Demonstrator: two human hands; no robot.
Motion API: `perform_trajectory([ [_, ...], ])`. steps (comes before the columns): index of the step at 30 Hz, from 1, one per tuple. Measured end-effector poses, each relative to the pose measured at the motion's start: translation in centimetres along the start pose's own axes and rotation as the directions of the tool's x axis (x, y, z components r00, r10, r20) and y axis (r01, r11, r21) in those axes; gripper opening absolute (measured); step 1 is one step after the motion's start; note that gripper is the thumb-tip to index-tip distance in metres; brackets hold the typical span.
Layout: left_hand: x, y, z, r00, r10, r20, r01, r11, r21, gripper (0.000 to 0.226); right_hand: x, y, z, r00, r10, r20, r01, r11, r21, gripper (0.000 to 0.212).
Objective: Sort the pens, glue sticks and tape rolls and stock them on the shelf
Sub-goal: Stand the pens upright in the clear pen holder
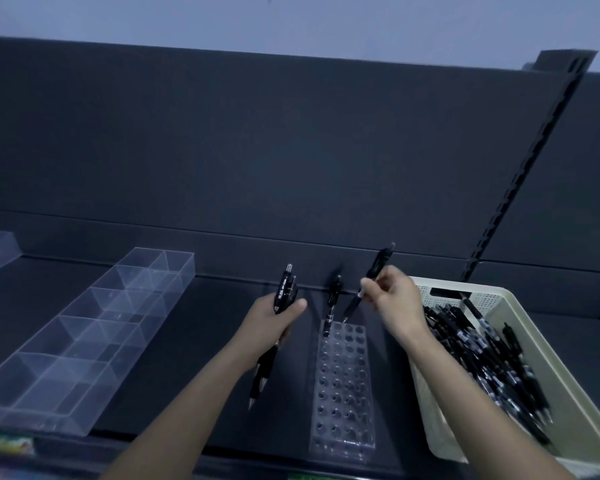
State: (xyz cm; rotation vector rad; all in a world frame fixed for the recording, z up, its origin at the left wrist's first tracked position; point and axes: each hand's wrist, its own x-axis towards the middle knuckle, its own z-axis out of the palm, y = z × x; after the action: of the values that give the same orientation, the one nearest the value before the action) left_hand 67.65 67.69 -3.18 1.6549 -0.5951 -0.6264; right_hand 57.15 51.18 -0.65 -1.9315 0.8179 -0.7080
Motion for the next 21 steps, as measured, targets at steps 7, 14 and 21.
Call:
perform_trajectory([
  [7, -0.1, -0.5, 0.3, 0.997, -0.073, 0.022, 0.074, 0.996, -0.039, 0.035, -0.5, 2.0, 2.5, 0.988, -0.052, 0.146, 0.093, 0.952, -0.291, 0.016],
  [14, 0.2, -1.1, 0.3, 0.984, -0.175, 0.024, 0.177, 0.968, -0.177, 0.015, -0.9, 3.2, 3.3, 0.984, -0.014, 0.177, 0.083, 0.919, -0.385, 0.017],
  [21, 0.0, -1.3, 0.3, 0.995, -0.1, 0.0, 0.098, 0.982, -0.162, 0.019, -1.1, 2.9, 3.7, 0.985, -0.045, 0.17, 0.122, 0.87, -0.478, 0.023],
])
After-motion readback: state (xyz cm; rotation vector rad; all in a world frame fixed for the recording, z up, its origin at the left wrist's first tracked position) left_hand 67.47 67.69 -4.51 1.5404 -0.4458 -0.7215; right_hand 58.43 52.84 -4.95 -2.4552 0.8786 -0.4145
